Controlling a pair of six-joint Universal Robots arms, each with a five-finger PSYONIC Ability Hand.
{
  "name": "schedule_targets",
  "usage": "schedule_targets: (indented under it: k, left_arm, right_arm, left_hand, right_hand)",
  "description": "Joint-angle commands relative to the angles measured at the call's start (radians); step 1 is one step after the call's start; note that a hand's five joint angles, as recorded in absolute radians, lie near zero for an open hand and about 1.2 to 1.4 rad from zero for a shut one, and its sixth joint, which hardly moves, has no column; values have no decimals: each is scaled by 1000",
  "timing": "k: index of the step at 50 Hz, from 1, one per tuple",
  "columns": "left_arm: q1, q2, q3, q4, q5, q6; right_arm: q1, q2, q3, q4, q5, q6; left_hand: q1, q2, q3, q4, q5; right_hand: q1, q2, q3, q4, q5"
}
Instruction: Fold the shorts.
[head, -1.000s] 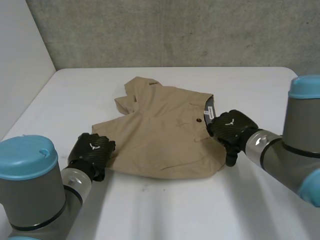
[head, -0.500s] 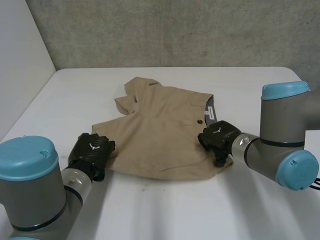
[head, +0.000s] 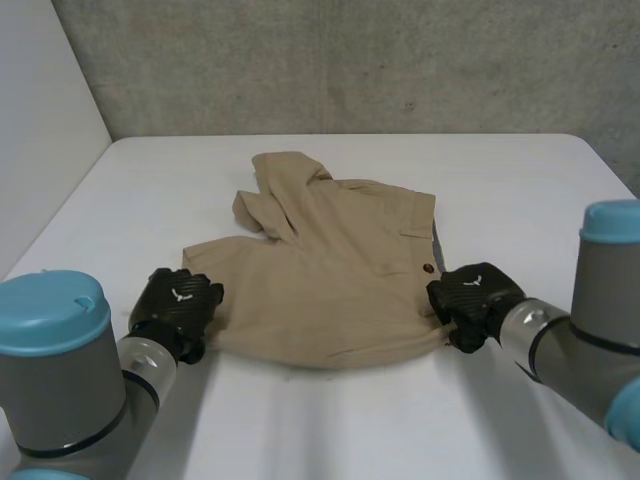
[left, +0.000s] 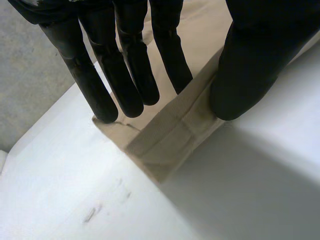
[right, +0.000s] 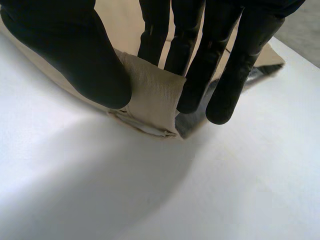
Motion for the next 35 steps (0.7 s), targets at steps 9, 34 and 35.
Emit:
schedule_targets:
  k: [9,34,35]
  left_arm:
    - [19,-56,7,0,1,0]
    - [-54,562,274,-80,76,99]
    - [-54,563,292,-83,76,99]
  right_arm:
    - [6,-33,75,-106,15,144]
    - [-4,-488,-244,105,50,108]
    - [-4,-507,-294,145,50,108]
  left_hand:
    - [147,143,137,141,139]
    - [517,513,507,510,509]
    - [517,513,507,510,509]
  right_hand:
    - [491,222,216,209,243]
    - [491,222,216,209,243]
    - [491,222,216,209,243]
